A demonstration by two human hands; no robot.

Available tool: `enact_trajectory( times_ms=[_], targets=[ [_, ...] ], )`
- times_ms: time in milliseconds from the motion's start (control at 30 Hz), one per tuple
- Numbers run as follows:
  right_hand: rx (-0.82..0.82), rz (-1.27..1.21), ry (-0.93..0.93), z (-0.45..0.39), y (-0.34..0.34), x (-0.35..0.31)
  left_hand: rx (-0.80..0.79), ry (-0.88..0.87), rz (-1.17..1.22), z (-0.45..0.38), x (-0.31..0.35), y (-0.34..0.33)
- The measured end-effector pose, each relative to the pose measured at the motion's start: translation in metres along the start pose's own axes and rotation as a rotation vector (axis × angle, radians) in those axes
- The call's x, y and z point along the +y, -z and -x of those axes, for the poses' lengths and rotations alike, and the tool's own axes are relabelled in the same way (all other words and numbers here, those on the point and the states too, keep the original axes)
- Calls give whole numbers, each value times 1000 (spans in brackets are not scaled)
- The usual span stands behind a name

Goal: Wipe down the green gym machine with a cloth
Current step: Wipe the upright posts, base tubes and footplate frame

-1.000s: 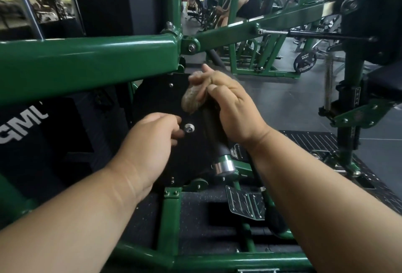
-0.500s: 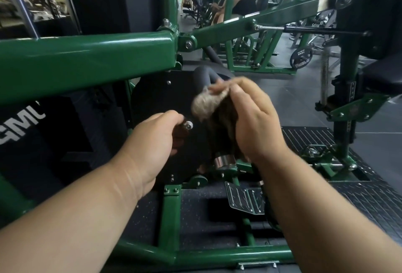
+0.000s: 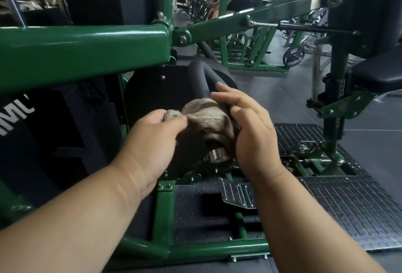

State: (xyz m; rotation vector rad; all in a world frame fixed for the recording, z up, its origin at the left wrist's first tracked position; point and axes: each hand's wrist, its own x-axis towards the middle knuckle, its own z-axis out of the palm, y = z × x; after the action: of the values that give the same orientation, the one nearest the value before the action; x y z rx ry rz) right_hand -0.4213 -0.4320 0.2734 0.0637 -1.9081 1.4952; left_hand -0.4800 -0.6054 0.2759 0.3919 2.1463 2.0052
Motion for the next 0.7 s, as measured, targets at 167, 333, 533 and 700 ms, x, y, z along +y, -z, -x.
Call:
enact_trajectory(
  times_ms=[167, 333, 533, 700],
  targets=[
    [84, 189, -18, 26, -2, 14, 119, 73, -66, -8, -2, 8],
    [77, -210, -218, 32, -9, 6, 362, -113, -271, -1, 9, -8],
    [106, -130, -187, 14, -5, 5, 8, -102, -251, 16, 15, -19],
    [30, -176, -188, 15, 0, 7, -79, -69, -243, 16, 7, -18]
  ],
)
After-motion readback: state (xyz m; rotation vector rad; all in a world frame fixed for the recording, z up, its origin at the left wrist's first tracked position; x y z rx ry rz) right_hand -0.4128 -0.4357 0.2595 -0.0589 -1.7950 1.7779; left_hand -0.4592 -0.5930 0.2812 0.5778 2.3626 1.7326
